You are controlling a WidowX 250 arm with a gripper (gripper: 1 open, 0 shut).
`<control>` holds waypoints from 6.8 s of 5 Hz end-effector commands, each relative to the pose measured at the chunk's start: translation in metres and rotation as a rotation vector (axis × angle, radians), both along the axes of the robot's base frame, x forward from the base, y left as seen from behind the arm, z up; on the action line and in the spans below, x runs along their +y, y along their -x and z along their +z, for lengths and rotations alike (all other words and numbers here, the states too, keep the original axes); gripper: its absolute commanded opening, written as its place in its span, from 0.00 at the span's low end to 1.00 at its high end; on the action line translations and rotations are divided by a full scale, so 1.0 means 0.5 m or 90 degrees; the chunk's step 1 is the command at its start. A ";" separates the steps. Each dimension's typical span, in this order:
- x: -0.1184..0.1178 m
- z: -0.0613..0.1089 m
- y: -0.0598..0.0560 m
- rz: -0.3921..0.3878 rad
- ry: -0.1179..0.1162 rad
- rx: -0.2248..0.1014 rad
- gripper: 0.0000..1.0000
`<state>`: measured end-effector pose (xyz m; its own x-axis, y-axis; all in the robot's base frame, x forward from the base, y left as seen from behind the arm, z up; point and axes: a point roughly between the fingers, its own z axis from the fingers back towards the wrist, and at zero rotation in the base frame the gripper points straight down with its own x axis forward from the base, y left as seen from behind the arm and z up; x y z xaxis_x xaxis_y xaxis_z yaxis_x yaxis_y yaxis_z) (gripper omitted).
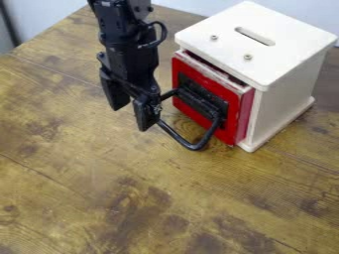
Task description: Close the drawer
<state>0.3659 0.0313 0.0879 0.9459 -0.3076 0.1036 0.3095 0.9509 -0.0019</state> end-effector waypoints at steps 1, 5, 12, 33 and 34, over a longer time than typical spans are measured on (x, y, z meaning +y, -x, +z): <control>0.025 0.059 -0.023 0.000 -0.005 -0.052 1.00; -0.034 0.027 -0.007 0.002 -0.006 -0.029 1.00; 0.022 0.040 -0.025 0.012 -0.013 -0.047 0.00; -0.037 -0.034 -0.020 0.098 -0.002 -0.030 1.00; -0.050 -0.039 -0.019 0.112 -0.002 -0.026 1.00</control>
